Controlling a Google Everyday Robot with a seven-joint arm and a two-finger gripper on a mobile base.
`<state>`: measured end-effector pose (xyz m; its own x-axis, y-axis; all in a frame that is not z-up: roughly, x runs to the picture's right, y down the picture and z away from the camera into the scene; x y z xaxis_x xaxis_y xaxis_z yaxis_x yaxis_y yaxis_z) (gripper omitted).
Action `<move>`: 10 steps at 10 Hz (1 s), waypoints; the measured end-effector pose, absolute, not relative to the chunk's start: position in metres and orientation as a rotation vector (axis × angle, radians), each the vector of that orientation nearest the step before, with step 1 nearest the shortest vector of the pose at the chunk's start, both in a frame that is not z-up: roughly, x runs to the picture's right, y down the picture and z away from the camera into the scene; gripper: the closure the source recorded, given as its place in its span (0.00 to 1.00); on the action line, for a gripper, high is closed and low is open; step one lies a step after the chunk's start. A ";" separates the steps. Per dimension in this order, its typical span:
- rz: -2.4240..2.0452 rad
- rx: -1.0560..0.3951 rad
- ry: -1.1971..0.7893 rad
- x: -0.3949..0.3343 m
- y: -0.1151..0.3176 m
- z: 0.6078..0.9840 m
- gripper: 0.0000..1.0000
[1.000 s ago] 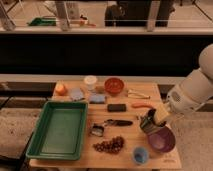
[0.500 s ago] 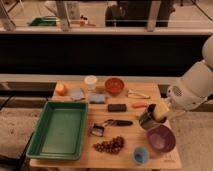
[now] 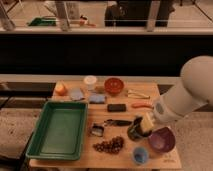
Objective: Stack cups on top of each other
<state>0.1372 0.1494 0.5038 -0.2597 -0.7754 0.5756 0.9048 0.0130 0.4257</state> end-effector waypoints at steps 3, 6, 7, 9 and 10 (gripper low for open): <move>-1.630 -0.208 -0.892 0.125 0.189 0.539 0.96; -1.612 -0.225 -0.880 0.140 0.207 0.560 0.96; -1.604 -0.232 -0.872 0.149 0.208 0.564 0.96; -1.594 -0.269 -0.859 0.164 0.219 0.575 0.96; -1.589 -0.281 -0.858 0.166 0.222 0.578 0.96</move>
<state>0.1662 0.2219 0.5783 -0.2240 -0.7504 0.6219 0.9317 0.0225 0.3626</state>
